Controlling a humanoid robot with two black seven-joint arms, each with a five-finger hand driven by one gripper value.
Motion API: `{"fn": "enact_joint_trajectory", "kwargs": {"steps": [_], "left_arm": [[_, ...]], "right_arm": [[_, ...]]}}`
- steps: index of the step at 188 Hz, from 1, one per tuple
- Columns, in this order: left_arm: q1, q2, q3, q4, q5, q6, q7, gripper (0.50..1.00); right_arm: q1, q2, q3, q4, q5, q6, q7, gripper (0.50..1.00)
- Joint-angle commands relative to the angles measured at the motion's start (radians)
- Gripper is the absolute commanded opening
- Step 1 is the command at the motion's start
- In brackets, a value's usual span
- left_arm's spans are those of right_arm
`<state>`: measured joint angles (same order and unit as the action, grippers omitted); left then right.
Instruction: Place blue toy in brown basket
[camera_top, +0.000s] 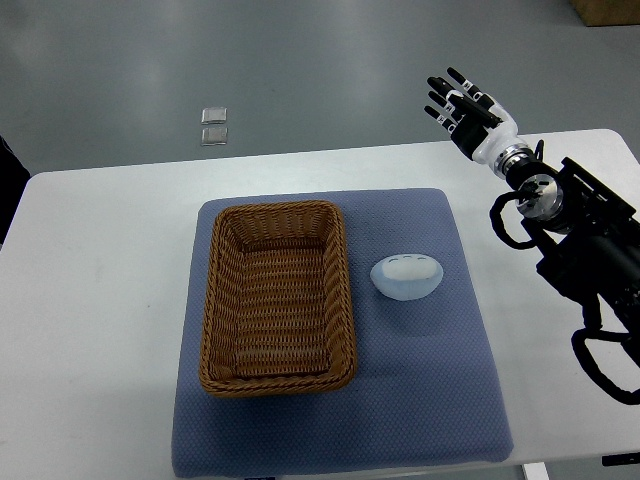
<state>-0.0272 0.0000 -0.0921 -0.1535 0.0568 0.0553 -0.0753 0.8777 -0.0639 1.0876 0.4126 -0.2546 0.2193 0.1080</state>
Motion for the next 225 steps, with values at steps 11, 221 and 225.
{"fn": "enact_joint_trajectory", "kwargs": {"steps": [11,221,225], "left_arm": [[0.0,0.0,0.0,0.0,0.0,0.0,0.0,1.0],[0.01,0.0,0.011,0.008,0.0,0.0,0.002,1.0],[0.01,0.0,0.011,0.008,0.002,0.0,0.0,1.0]], "right_arm": [[0.0,0.001,0.003,0.0,0.0,0.0,-0.001,0.905],[0.001,-0.005,-0.003,-0.001,0.0,0.0,0.001,0.905],[0.001,-0.005,-0.002,-0.001,0.0,0.0,-0.001,0.905]]}}
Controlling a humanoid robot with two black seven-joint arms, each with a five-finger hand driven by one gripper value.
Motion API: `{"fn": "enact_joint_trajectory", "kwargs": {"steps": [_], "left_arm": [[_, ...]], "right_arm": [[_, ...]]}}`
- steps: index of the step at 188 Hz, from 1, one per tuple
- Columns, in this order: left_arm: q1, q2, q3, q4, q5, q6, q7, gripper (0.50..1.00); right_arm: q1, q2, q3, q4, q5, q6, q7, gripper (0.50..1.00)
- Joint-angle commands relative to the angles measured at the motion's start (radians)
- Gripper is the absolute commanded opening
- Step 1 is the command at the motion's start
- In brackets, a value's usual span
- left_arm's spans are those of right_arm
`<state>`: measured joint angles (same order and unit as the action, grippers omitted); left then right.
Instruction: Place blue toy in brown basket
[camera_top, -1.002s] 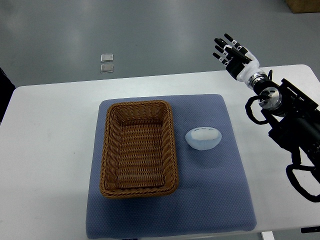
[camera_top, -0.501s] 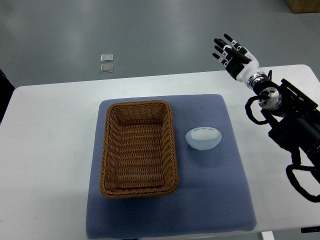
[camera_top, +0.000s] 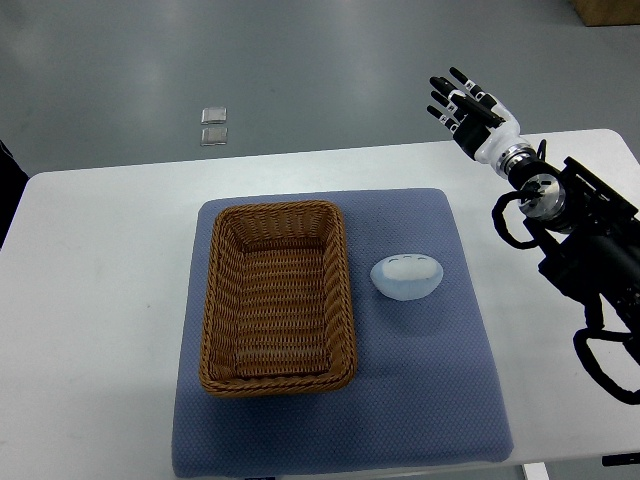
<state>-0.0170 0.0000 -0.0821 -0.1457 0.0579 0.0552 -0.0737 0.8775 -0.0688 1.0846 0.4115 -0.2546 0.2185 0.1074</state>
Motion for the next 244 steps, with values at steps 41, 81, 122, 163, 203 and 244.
{"fn": "enact_joint_trajectory", "kwargs": {"steps": [41,81,122,163,203,244], "left_arm": [[0.0,0.0,-0.001,0.0,-0.001,0.0,0.0,1.0],[0.0,0.0,-0.001,0.0,-0.001,0.0,0.0,1.0],[0.0,0.0,-0.001,0.0,0.0,0.0,0.0,1.0],[-0.001,0.0,-0.001,0.0,0.0,0.0,0.0,1.0],[-0.001,0.0,0.001,0.0,0.0,0.0,0.0,1.0],[-0.001,0.0,0.001,0.0,-0.001,0.0,0.0,1.0]], "right_arm": [[-0.009,-0.002,0.0,0.02,0.001,-0.002,0.002,0.905],[-0.037,-0.051,-0.02,0.115,0.0,-0.038,0.002,0.905],[-0.074,-0.175,-0.129,0.332,-0.003,-0.194,-0.002,0.905],[-0.052,-0.276,-0.256,0.455,-0.038,-0.197,-0.012,0.905],[0.067,-0.419,-0.525,0.552,-0.215,-0.156,-0.014,0.905],[0.178,-0.508,-0.759,0.673,-0.405,-0.13,-0.063,0.905]]}}
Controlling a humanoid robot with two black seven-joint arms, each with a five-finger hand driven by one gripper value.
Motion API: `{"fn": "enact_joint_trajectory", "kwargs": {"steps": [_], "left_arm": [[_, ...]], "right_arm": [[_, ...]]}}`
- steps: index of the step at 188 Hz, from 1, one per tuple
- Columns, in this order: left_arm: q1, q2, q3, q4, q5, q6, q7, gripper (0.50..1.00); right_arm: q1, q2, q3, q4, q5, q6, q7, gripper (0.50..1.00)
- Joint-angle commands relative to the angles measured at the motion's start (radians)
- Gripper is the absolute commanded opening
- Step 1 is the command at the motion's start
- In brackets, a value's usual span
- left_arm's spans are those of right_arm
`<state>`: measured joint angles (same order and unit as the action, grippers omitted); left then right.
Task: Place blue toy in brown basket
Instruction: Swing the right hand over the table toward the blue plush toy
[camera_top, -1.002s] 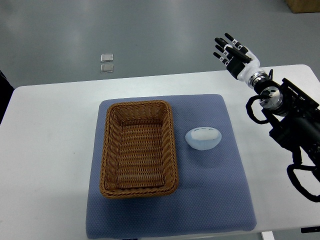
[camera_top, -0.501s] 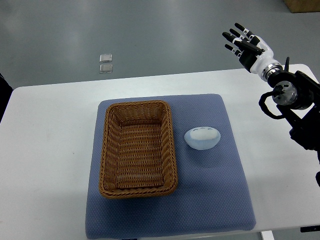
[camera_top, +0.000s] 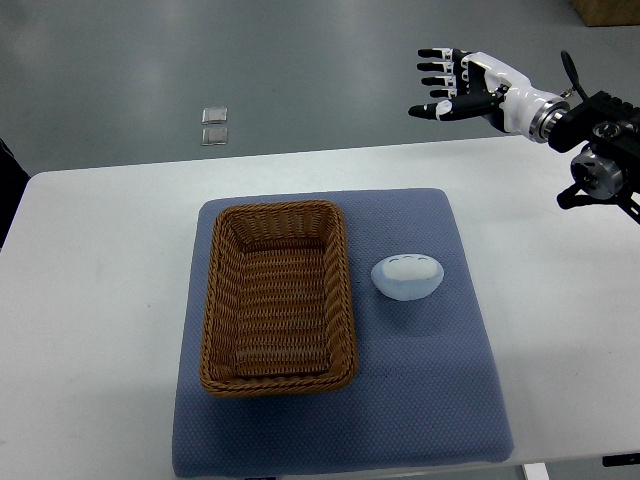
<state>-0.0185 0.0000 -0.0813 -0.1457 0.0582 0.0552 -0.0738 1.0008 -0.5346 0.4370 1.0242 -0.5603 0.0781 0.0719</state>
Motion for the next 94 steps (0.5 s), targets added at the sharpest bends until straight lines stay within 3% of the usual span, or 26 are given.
{"fn": "enact_joint_trajectory", "kwargs": {"steps": [1,21,52,94], "left_arm": [[0.0,0.0,0.0,0.0,-0.001,0.0,0.0,1.0],[0.0,0.0,0.0,0.0,-0.001,0.0,0.0,1.0],[0.0,0.0,0.0,0.0,-0.001,0.0,0.0,1.0],[0.0,0.0,0.0,0.0,-0.001,0.0,0.0,1.0]], "right_arm": [[0.055,-0.042,-0.112,0.06,-0.099,0.011,-0.027,0.905],[0.119,-0.079,-0.228,0.116,-0.21,0.032,-0.049,0.905],[0.243,-0.145,-0.376,0.198,-0.297,0.124,-0.084,0.905],[0.349,-0.185,-0.514,0.278,-0.379,0.215,-0.09,0.903]]}}
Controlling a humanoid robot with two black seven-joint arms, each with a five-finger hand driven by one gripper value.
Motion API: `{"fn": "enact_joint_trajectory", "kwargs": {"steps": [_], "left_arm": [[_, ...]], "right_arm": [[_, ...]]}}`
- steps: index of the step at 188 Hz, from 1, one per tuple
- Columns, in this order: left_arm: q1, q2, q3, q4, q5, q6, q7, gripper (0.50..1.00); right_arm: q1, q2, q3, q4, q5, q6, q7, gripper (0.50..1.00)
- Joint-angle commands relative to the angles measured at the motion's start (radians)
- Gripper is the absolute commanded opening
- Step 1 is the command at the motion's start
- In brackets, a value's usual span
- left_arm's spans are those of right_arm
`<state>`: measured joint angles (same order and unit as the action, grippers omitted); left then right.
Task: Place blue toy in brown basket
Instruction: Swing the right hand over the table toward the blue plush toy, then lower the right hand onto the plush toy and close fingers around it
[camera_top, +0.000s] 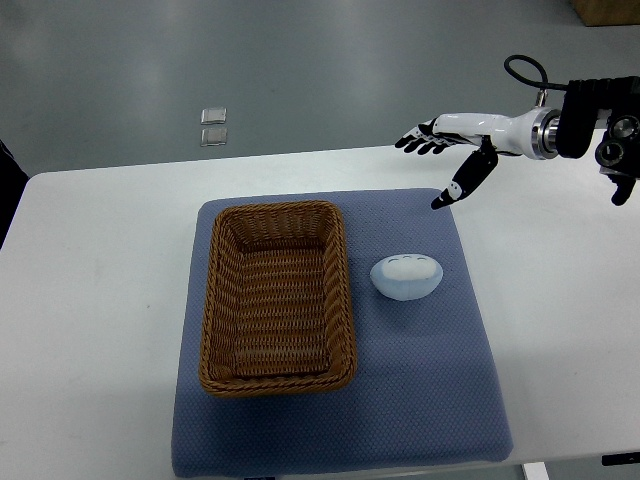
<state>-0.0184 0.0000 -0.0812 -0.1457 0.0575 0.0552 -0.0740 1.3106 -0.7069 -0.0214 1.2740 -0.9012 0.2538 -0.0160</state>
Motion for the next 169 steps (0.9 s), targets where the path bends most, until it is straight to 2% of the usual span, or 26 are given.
{"fn": "enact_joint_trajectory", "kwargs": {"steps": [1,52,94,127,169], "left_arm": [[0.0,0.0,0.0,0.0,0.001,0.0,0.0,1.0],[0.0,0.0,0.0,0.0,0.001,0.0,0.0,1.0],[0.0,0.0,0.0,0.0,-0.001,0.0,0.0,1.0],[0.0,0.0,0.0,0.0,0.001,0.0,0.0,1.0],[0.0,0.0,0.0,0.0,0.001,0.0,-0.001,1.0]], "right_arm": [[0.041,-0.014,-0.058,0.028,-0.041,0.044,-0.002,0.903],[0.045,0.032,-0.074,0.028,-0.074,0.16,-0.032,0.903],[0.033,0.11,-0.091,0.028,-0.082,0.148,-0.085,0.901],[-0.004,0.122,-0.089,0.028,-0.082,0.13,-0.127,0.895],[-0.04,0.142,-0.086,0.028,-0.081,0.117,-0.134,0.895]]}}
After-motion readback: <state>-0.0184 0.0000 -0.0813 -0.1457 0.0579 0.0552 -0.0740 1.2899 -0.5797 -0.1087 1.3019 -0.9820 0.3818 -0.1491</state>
